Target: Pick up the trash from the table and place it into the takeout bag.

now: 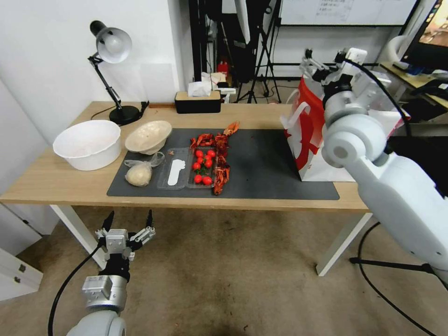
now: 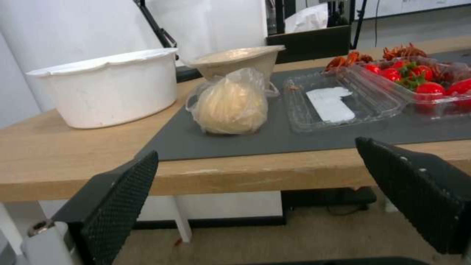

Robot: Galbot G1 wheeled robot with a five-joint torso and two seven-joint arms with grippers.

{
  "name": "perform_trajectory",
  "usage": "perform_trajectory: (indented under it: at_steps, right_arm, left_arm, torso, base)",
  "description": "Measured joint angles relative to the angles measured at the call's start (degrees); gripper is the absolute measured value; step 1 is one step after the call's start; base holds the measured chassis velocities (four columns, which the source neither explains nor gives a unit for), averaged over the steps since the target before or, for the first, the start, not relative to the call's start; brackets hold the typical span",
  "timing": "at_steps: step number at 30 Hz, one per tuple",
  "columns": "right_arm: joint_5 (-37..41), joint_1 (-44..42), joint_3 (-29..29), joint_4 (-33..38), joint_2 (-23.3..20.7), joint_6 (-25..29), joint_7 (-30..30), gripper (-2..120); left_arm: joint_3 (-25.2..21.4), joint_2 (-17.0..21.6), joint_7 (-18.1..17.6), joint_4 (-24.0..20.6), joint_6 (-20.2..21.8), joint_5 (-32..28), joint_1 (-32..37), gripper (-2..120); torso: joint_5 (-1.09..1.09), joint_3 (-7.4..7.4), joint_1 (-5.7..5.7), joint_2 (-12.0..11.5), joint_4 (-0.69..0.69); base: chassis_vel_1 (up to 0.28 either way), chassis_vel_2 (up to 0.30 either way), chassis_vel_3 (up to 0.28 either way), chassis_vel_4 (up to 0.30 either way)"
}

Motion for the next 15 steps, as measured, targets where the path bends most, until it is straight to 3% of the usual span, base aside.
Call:
perform_trajectory:
  at_steps: [3, 6, 15]
  right_arm:
    - [-0.36, -3.09, 1.68, 2.38, -1.94, 2.5, -4.68, 100]
    - [-2.89, -12.94, 6.72, 7.5, -5.75, 5.79, -13.31, 100]
    - [-13.45, -28.75, 12.06, 13.03, -7.45, 9.17, -18.21, 100]
  left_arm:
    - [-0.01, 0.04, 0.01, 0.0, -0.04, 0.09, 0.09, 100]
    - [-0.1, 0.34, 0.02, -0.05, -0.16, 0.23, 0.22, 100]
    - [-0.02, 0.41, 0.03, -0.33, -0.19, 0.59, 0.23, 100]
  torso:
    - [0.0, 0.0, 0.0, 0.0, 0.0]
    - [0.01, 0.0, 0.0, 0.0, -0.03]
    - [0.0, 0.0, 0.0, 0.0, 0.01]
  base:
    - [0.0, 0.0, 0.0, 0.0]
    - [0.0, 0.0, 0.0, 0.0]
    - [0.0, 0.0, 0.0, 0.0]
